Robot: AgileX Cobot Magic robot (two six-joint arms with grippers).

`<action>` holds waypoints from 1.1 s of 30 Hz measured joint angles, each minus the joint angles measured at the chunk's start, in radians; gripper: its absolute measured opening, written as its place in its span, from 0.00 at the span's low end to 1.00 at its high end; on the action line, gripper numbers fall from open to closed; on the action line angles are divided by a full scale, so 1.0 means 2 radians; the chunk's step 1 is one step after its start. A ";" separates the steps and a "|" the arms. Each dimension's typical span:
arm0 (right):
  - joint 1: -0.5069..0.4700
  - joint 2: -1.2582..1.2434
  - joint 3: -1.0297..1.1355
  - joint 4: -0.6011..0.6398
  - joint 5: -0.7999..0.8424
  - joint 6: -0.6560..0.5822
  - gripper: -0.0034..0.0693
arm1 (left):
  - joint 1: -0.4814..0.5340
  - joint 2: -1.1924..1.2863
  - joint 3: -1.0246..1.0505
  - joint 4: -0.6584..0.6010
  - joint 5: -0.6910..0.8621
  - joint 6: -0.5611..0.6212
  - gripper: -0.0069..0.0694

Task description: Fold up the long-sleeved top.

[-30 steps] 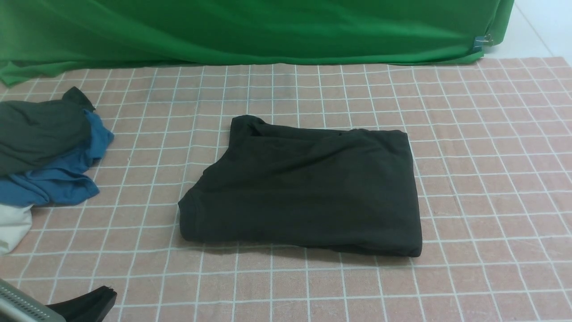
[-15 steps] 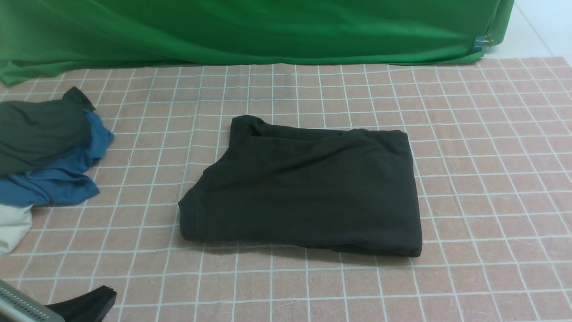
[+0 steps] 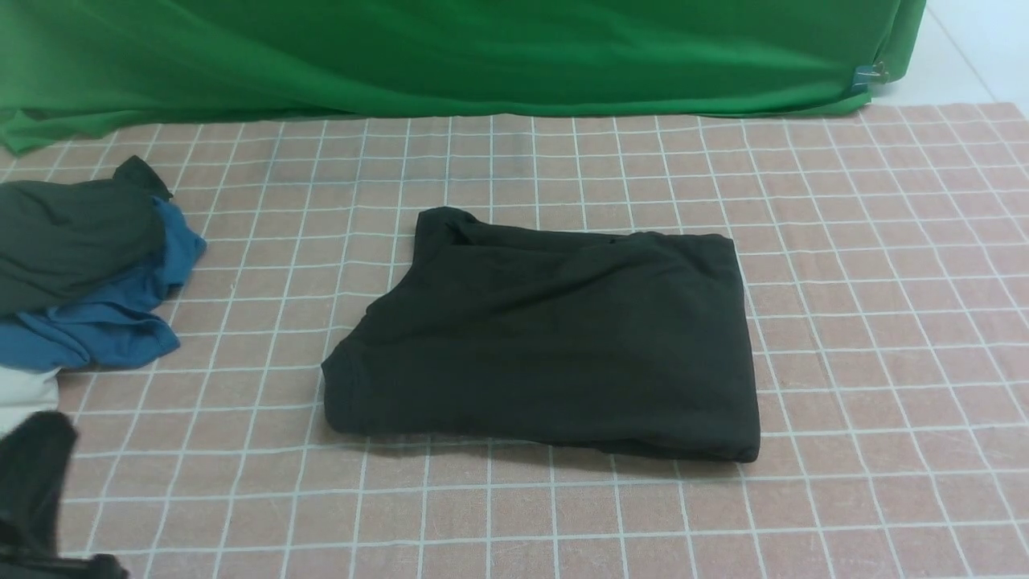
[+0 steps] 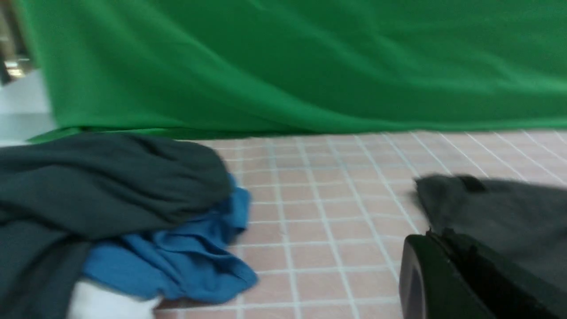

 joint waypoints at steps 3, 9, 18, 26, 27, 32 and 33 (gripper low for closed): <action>0.000 0.000 0.000 0.000 0.000 0.000 0.22 | 0.019 -0.028 0.000 0.004 0.029 -0.006 0.11; 0.000 -0.001 0.000 0.000 0.000 0.000 0.24 | 0.035 -0.072 0.001 0.008 0.132 -0.008 0.11; 0.000 -0.001 0.000 0.000 0.000 0.000 0.26 | 0.035 -0.075 0.001 0.009 0.141 0.007 0.11; 0.000 -0.001 0.000 0.000 0.000 0.000 0.26 | 0.022 -0.075 0.001 0.011 0.141 0.011 0.11; 0.000 -0.001 0.000 0.000 0.000 0.000 0.26 | 0.016 -0.075 0.001 0.011 0.141 0.013 0.11; 0.000 -0.001 0.000 0.000 0.000 0.000 0.27 | -0.001 -0.075 0.001 0.011 0.141 0.018 0.11; 0.000 -0.001 0.000 0.000 0.000 0.000 0.27 | -0.001 -0.075 0.001 0.011 0.141 0.018 0.11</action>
